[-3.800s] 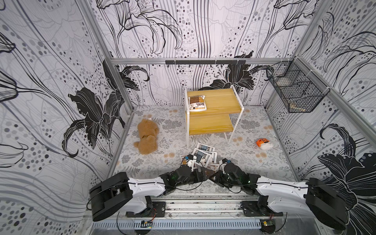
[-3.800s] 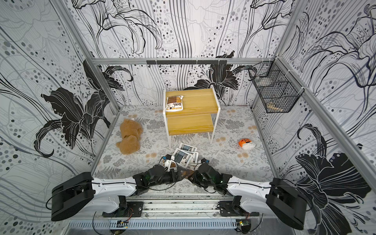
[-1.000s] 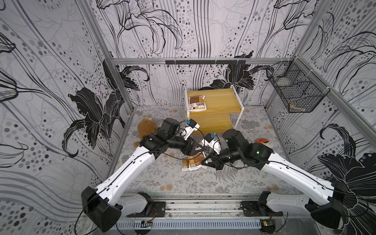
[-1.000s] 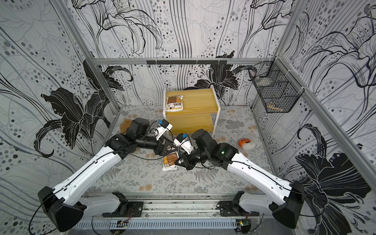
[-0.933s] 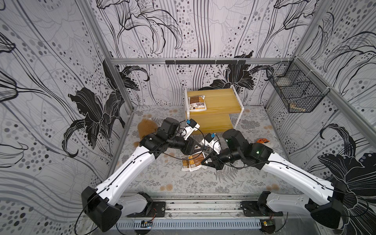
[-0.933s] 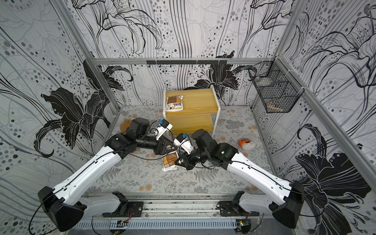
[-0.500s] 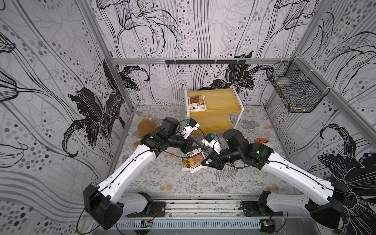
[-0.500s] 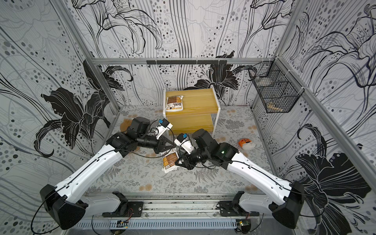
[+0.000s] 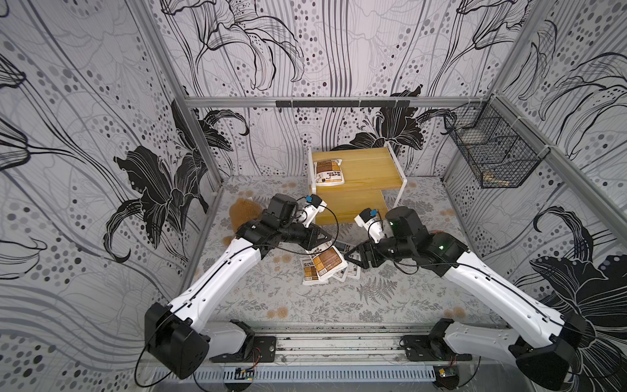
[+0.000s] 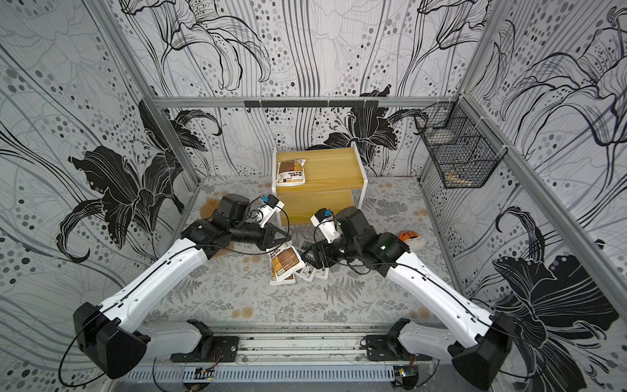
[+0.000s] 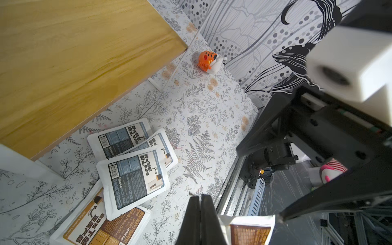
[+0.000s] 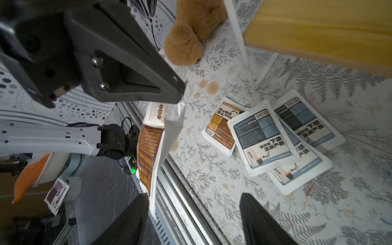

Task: Place the bagged coffee beans on the shelf by color
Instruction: Pick up the bagged coffee beans at the center of the board.

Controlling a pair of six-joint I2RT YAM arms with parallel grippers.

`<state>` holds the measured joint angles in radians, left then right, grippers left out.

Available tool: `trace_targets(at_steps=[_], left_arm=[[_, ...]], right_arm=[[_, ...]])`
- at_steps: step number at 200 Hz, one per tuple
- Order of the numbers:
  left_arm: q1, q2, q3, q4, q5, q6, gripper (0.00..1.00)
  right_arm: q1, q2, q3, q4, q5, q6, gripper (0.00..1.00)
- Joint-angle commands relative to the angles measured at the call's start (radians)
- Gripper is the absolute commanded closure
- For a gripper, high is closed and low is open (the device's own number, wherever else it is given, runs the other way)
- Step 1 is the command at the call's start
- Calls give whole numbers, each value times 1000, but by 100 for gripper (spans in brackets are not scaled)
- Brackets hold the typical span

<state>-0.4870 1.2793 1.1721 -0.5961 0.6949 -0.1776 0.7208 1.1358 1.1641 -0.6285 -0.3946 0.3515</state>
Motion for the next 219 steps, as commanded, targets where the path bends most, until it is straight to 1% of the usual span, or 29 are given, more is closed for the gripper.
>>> trace_targets(at_steps=[1,12,14,19,22,28,33,44,47,53,72,91,104,123,133,147,160,176,193,219], left_arm=[[7,-53,-65,148,-30,-151,100],[6,-84,-104,213,-44,-226,100],[6,-91,-113,223,-46,-240,100],[7,-106,-133,255,-52,-280,100],[7,-116,-146,273,-55,-303,100],[6,-139,-169,307,-66,-351,100],[7,-156,-186,331,-78,-386,100],[7,-191,-217,373,-102,-464,100],[7,-201,-225,388,-107,-484,100],[7,-221,-241,414,-121,-528,100],[6,-289,-294,541,-180,-693,100],[6,-376,-345,635,-307,-864,100],[6,-441,-378,679,-424,-971,100],[5,-522,-411,710,-573,-1095,100],[4,-552,-423,714,-634,-1148,100],[2,-601,-441,707,-724,-1209,100],[0,-644,-462,710,-797,-1248,100],[-1,-686,-473,678,-871,-1285,100],[-3,-719,-489,671,-913,-1322,100],[-3,-719,-489,655,-919,-1343,100]], right_arm=[[-17,-70,-21,-4,93,71,19],[-19,-96,-31,10,115,103,15],[-20,-101,-33,14,117,108,12],[-20,-113,-37,22,120,121,11],[-20,-123,-42,34,123,134,8],[-19,-137,-46,47,125,150,7],[-20,-151,-50,62,126,167,2],[-19,-182,-56,101,124,204,1],[-19,-187,-57,113,122,214,3],[-19,-198,-60,134,113,233,3],[-19,-205,-61,211,57,288,4],[-18,-193,-67,290,-10,335,3],[-15,-196,-87,369,-48,356,4],[12,-206,-117,464,-53,365,3],[51,-201,-125,506,-40,361,2],[145,-172,-126,542,7,331,2],[227,-124,-114,565,42,299,1],[302,-74,-110,611,100,263,0],[330,-31,-116,692,143,234,0],[352,54,-88,784,191,168,0]])
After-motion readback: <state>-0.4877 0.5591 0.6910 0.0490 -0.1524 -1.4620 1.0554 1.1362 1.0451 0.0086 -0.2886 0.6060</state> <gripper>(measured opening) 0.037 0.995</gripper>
